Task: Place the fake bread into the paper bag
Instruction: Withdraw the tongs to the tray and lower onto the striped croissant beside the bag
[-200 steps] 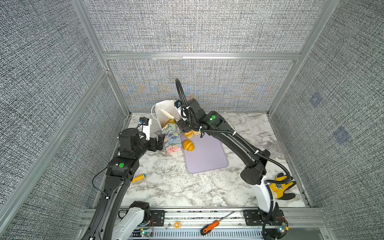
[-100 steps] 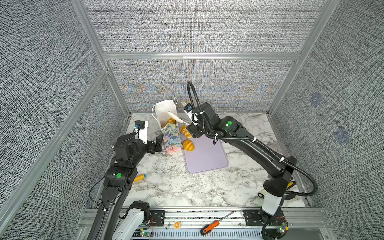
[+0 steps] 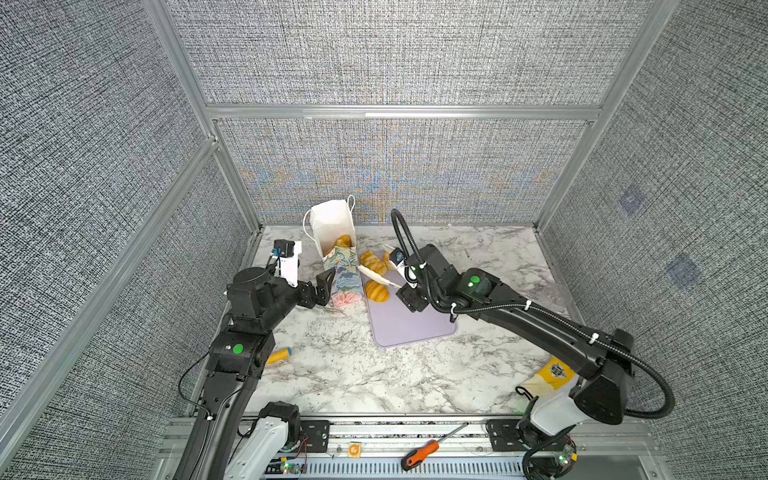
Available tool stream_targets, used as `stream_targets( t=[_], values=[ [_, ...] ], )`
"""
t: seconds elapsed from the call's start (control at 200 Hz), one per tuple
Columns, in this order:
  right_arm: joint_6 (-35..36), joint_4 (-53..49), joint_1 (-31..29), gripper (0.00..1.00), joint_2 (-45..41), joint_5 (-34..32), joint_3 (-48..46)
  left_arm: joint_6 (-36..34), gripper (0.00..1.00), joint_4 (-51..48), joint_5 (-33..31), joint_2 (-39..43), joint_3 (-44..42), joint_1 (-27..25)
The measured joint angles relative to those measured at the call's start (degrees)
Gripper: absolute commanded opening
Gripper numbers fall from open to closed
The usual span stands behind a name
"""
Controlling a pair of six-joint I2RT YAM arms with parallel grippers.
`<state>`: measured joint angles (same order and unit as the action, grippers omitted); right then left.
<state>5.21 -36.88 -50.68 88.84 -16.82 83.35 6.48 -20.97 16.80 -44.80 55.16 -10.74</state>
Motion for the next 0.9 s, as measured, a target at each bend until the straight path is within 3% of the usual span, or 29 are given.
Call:
stream_targets(
  t=[0.455, 0.895],
  values=[
    [-4.61, 0.44, 1.62, 0.76, 3.54, 2.75, -11.08, 4.5, 0.99, 3.91, 6.29, 1.86, -7.48, -0.57],
    [-5.18, 2.84, 4.98, 0.75, 14.27, 8.37, -9.42, 7.69, 0.99, 5.95, 3.87, 2.43, -15.37, -6.84]
  ],
)
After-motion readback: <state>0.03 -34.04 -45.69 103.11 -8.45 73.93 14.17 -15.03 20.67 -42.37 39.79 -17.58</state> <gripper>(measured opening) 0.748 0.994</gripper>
